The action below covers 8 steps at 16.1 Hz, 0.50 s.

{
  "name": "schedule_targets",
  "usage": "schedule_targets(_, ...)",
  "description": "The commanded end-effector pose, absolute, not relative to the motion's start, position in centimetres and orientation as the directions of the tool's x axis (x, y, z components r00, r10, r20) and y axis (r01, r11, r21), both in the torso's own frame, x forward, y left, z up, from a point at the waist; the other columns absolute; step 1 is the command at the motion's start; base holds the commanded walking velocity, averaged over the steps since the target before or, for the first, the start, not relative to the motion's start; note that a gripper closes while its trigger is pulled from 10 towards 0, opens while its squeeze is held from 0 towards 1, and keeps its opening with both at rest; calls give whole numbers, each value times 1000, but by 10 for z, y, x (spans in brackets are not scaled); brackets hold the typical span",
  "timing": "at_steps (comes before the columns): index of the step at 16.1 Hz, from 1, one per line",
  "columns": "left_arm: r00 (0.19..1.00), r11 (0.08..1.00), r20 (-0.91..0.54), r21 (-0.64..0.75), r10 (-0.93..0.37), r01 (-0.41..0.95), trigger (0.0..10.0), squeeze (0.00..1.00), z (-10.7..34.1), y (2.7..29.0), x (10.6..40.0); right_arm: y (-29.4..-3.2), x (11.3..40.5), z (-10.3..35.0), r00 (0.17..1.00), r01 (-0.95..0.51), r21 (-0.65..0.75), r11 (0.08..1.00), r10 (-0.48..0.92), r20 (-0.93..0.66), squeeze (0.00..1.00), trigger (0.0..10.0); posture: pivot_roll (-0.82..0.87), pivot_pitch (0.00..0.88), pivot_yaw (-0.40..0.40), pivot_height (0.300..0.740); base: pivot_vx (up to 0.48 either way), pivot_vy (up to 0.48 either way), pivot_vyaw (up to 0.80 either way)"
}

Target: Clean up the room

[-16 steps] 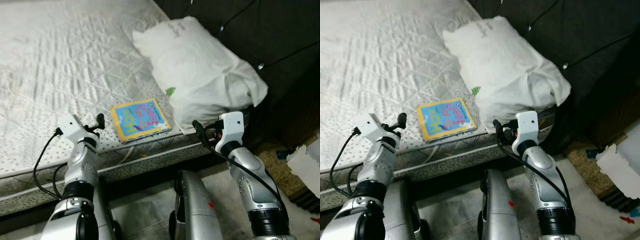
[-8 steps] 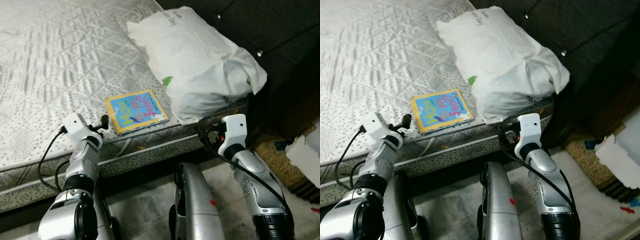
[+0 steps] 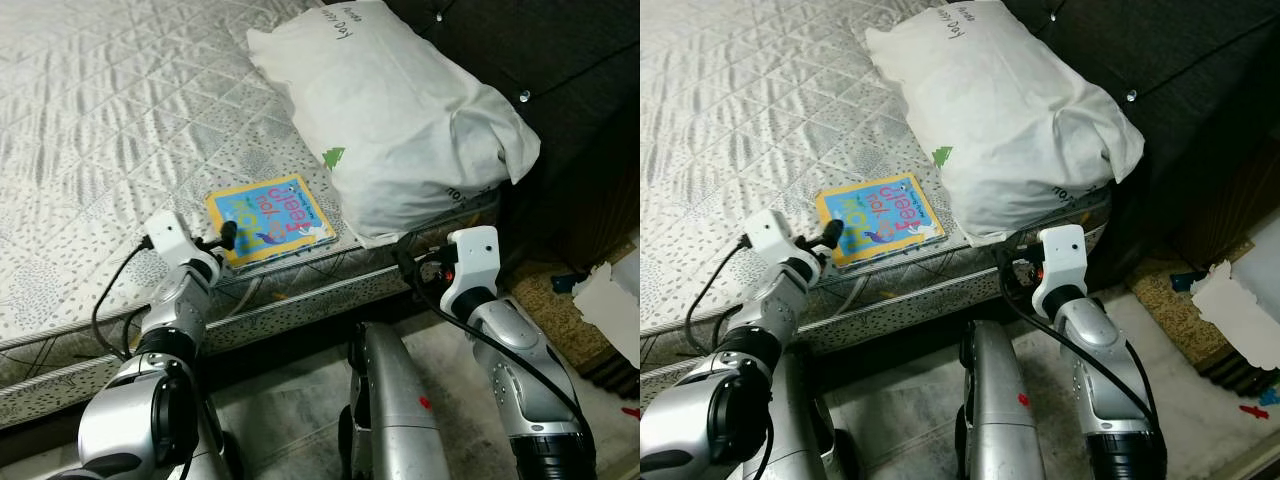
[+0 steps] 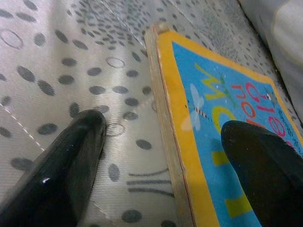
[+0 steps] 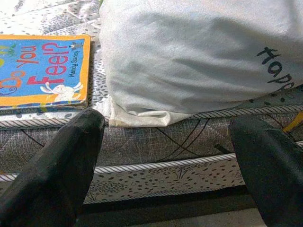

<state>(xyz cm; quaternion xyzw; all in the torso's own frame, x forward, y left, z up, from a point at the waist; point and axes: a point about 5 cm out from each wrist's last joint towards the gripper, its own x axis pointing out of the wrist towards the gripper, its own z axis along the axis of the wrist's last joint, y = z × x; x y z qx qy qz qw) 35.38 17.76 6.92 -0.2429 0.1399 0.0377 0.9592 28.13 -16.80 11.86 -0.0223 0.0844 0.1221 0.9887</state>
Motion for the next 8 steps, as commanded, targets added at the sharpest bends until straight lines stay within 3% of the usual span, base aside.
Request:
schedule_targets(1,941,877,-336,-465,-47,-122,10000,0,60,166,350,-172,280,123,960,-234,-38,971,225,-164,0,10000,-267,128,-51,479,0,0,0)
schedule_targets(4,926,838,-366,-530,-89,-129,10000,0,52,162,347,-172,282,127,962,-234,-45,971,224,-154,0,10000,-279,128,-52,479,0,0,0)
schedule_targets(8,892,822,-368,-569,-264,9,10000,0,52,131,347,-170,284,128,962,-238,-49,970,228,-149,0,10000,-278,115,-54,479,0,0,0)
